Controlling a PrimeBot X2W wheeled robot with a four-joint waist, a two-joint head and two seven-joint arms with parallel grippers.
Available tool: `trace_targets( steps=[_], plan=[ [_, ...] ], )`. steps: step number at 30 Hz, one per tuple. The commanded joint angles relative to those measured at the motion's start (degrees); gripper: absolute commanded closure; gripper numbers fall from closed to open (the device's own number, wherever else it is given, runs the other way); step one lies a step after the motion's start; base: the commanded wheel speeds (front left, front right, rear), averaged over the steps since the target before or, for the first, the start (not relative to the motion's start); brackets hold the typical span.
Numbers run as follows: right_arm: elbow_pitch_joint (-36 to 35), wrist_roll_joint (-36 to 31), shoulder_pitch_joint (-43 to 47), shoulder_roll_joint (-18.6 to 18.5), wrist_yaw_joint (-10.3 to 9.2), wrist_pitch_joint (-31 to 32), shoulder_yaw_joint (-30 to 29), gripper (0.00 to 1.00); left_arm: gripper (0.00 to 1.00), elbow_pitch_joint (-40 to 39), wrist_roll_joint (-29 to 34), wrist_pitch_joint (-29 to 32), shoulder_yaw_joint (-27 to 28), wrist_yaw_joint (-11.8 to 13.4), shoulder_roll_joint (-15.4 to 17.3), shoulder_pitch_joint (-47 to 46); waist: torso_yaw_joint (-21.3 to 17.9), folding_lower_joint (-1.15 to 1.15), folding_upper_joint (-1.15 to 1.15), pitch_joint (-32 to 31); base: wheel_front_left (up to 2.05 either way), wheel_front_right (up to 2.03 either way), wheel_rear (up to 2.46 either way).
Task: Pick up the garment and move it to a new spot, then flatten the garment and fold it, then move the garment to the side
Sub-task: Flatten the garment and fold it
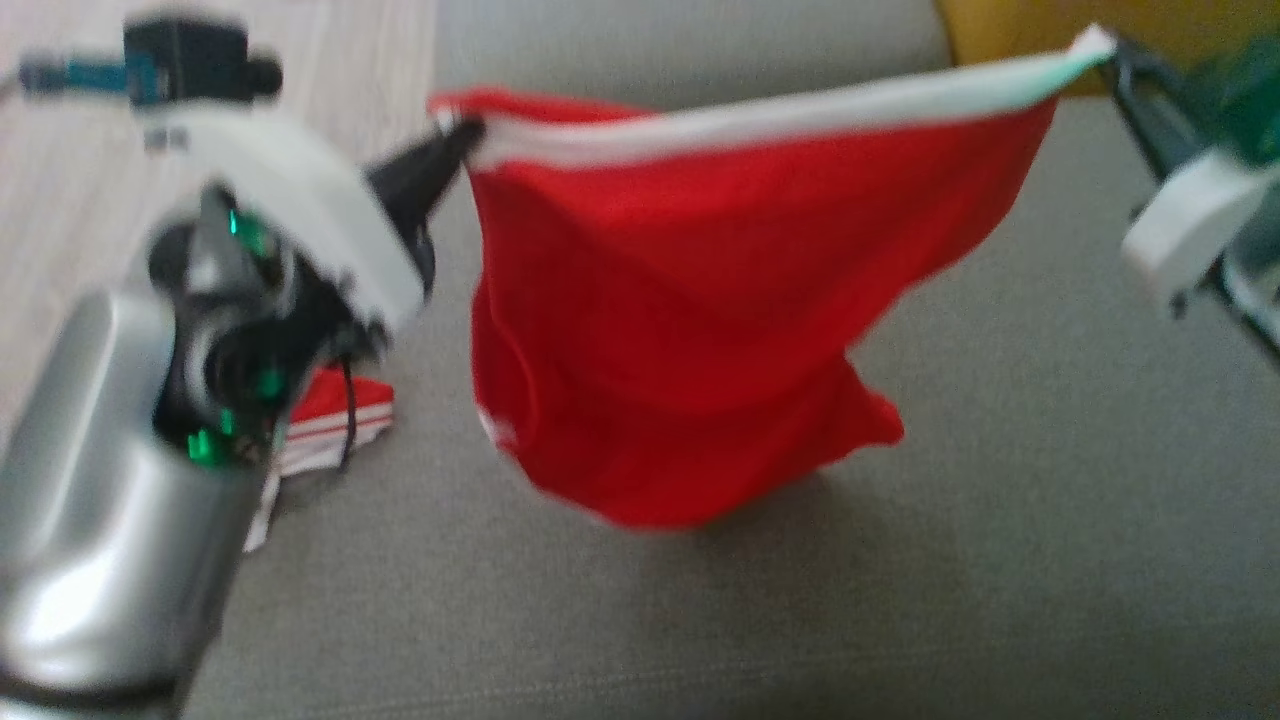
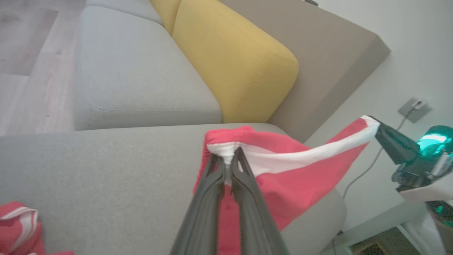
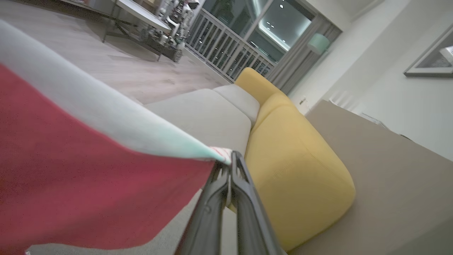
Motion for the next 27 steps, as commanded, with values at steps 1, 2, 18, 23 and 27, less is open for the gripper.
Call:
trace_targets(
  steps=[1,2,18,23,27],
  plan=[
    [0.23,2.28,-6.51,-2.42,0.39,-0.02,2.13,1.0,1.0,1.19,1.63,0.49,2.02,0.25,1.2,-8.52,-0.81,0.0,0.0,4.72,0.0,0.0,0.0],
    [1.74,3.96,-9.34,-3.13,0.39,-0.21,3.49,1.0,1.0,3.37,2.55,0.54,1.62,0.43,0.85,-11.19,-1.12,0.0,0.0,6.89,0.0,0.0,0.0],
    [44.57,-1.7,-57.19,7.99,0.39,-30.89,0.41,1.0,1.0,49.93,18.92,-35.16,-0.99,-7.32,-11.54,-56.78,-3.69,0.0,0.0,30.72,0.0,0.0,0.0],
    [49.55,-1.18,-48.65,12.82,0.39,-31.61,2.44,1.0,1.0,59.5,18.33,-39.9,-4.36,-10.99,-13.89,-51.72,-3.33,0.0,0.0,29.47,0.0,0.0,0.0],
    [52.03,1.69,-38.84,13.64,0.39,-31.64,8.43,1.0,1.0,64.79,17.7,-41.8,-8.5,-13.71,-14.6,-44.88,-2.11,0.0,0.0,26.85,0.0,0.0,0.0]
  ],
)
